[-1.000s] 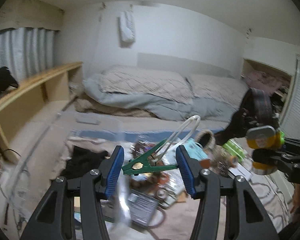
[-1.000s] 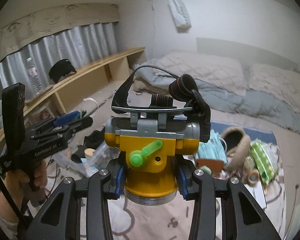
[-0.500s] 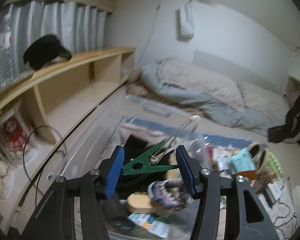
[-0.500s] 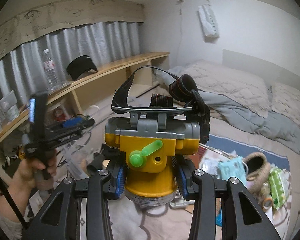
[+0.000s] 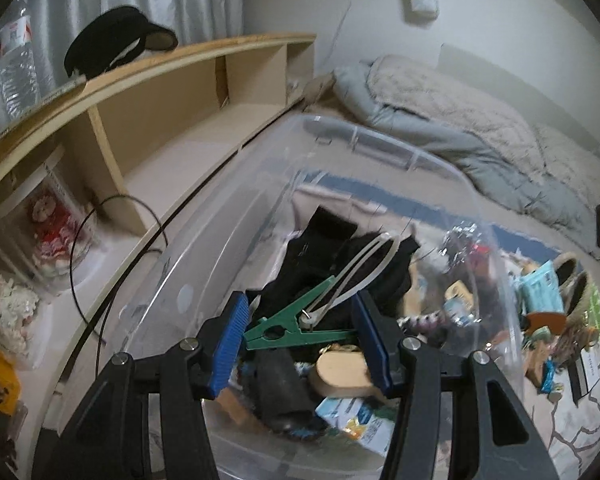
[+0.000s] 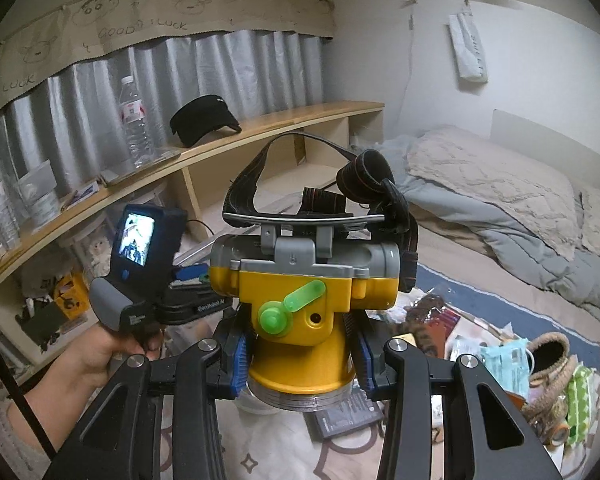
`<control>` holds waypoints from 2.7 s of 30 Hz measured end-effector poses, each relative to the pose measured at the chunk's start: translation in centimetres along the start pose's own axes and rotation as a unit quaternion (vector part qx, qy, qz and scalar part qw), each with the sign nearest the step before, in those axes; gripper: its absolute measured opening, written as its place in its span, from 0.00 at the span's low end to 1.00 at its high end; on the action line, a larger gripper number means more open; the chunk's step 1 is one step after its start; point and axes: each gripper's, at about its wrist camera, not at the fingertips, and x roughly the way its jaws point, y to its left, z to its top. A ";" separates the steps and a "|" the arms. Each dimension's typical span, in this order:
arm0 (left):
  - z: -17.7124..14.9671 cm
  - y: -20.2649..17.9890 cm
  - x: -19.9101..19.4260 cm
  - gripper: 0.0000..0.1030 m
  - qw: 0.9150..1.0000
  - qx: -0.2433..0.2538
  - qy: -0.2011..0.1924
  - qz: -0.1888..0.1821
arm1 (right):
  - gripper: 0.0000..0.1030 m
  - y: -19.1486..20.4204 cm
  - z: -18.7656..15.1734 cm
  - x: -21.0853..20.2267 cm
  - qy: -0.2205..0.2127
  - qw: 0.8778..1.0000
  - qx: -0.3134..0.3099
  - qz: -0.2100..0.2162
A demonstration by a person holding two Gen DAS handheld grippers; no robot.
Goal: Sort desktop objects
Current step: 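Open the left tool to drop the green clothespin into the bin, then lower the headlamp into the bin and open the right tool, then move both open tools back over the cluttered bed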
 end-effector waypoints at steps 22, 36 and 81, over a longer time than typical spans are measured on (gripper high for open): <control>0.4 2.3 -3.9 0.89 0.994 -0.020 -0.108 0.027 | 0.42 1.6 2.9 10.9 0.074 0.997 0.012 0.019; 0.4 7.2 -5.6 0.89 0.983 -0.072 -0.160 0.060 | 0.42 3.8 1.1 21.9 0.185 0.980 0.047 0.055; -1.6 1.7 -11.5 1.00 0.986 -0.008 -0.163 0.019 | 1.00 -0.7 -0.4 5.9 -0.056 0.998 0.014 -0.025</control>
